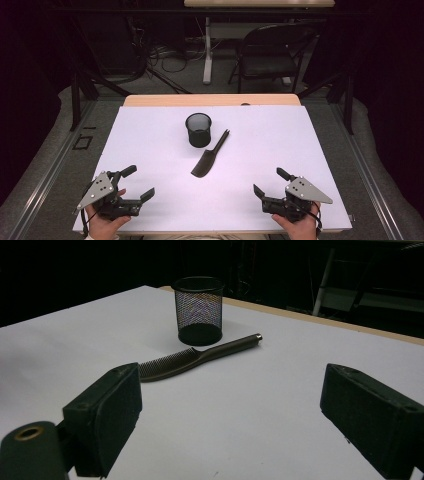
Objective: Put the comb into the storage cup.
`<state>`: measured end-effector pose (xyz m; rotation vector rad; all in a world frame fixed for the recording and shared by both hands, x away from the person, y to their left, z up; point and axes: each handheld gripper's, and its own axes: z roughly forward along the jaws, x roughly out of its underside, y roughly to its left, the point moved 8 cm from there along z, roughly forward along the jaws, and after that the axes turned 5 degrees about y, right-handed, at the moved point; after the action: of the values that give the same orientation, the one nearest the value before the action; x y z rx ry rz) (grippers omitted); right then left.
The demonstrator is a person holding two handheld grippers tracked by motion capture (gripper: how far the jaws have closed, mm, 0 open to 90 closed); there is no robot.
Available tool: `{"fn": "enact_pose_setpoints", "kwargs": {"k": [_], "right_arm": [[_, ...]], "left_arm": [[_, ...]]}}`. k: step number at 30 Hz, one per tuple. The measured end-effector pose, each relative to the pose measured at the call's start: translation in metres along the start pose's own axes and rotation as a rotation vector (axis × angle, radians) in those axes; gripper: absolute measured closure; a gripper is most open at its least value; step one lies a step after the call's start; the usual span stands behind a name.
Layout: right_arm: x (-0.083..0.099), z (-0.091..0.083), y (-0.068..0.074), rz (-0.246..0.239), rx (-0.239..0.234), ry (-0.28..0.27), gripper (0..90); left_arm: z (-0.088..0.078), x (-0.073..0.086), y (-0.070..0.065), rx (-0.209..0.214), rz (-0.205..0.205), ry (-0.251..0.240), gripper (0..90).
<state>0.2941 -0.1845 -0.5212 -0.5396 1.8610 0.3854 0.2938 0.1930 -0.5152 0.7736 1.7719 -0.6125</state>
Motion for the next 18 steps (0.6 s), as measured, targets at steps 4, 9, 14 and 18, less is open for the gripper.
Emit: {"fn": "enact_pose_setpoints", "kwargs": {"k": [4, 9, 14, 18], "right_arm": [[0.003, 0.001, -0.001, -0.001, -0.005, 0.016, 9.6], [0.003, 0.003, 0.0, -0.009, -0.008, 0.026, 8.4], [0.004, 0.008, 0.0, -0.016, -0.011, 0.039, 11.0], [0.004, 0.013, 0.001, -0.028, -0.022, 0.05, 15.3]], "left_arm": [[0.0, 0.0, -0.001, 0.001, 0.001, -0.003, 6.2], [0.0, 0.002, 0.0, -0.003, -0.003, 0.003, 6.1], [-0.001, 0.006, 0.001, -0.006, -0.016, 0.011, 6.2], [0.0, 0.007, -0.002, -0.008, -0.005, 0.02, 6.2]]}}
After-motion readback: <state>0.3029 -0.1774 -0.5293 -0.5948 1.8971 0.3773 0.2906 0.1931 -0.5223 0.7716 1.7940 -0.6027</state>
